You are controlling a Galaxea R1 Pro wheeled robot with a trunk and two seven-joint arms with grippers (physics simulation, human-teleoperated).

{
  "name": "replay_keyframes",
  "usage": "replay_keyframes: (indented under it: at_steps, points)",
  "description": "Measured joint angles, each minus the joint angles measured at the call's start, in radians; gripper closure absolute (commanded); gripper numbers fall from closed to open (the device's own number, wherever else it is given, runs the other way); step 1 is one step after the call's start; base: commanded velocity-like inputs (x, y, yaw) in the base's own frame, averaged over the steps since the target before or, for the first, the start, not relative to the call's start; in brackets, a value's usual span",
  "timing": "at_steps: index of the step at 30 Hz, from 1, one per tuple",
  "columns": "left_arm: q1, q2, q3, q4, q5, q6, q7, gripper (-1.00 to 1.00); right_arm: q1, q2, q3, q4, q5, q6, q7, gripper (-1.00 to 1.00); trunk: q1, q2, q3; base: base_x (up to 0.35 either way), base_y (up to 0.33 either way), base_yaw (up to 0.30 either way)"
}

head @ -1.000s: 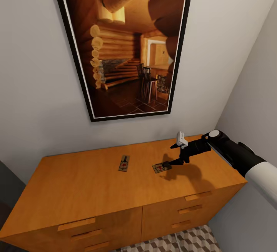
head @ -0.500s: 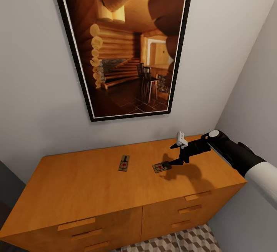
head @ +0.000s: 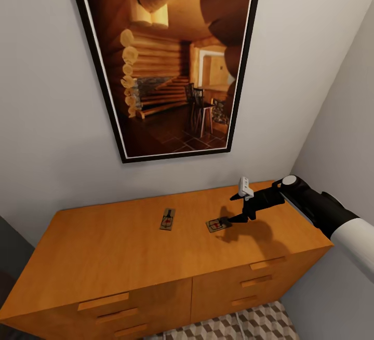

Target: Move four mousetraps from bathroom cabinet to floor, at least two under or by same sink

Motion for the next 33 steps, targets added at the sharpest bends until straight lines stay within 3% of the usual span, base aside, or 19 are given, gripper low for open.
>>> replay_keyframes:
  at_steps: [8, 13, 18, 25, 33]
  points:
    - [0.0, 0.0, 0.0, -0.002, -0.001, -0.001, 0.0, -1.0, 0.0, -0.008, -0.004, -0.004, 0.001, -0.071, 0.012, -1.0, 0.0, 0.0, -0.001, 0.0, 0.0, 0.0]
    - [0.0, 0.0, 0.0, -0.002, -0.001, -0.001, 0.0, -1.0, 0.0, -0.022, -0.006, -0.015, 0.006, -0.11, 0.065, -1.0, 0.0, 0.0, -0.001, 0.0, 0.0, 0.0]
    - [0.0, 0.0, 0.0, -0.003, -0.002, -0.001, 0.0, -1.0, 0.0, -0.028, -0.007, -0.058, 0.053, -0.156, 0.144, -1.0, 0.0, 0.0, -0.001, 0.0, 0.0, 0.0]
    - [0.0, -0.001, 0.0, -0.003, -0.002, -0.001, 0.0, -1.0, 0.0, -0.028, -0.006, -0.115, 0.142, -0.221, 0.189, -1.0, 0.0, 0.0, -0.001, 0.0, 0.0, 0.0]
    - [0.0, -0.001, 0.0, -0.003, -0.002, -0.001, 0.0, -1.0, 0.0, -0.024, -0.003, -0.136, 0.177, -0.24, 0.213, -1.0, 0.0, 0.0, -0.001, 0.0, 0.0, 0.0]
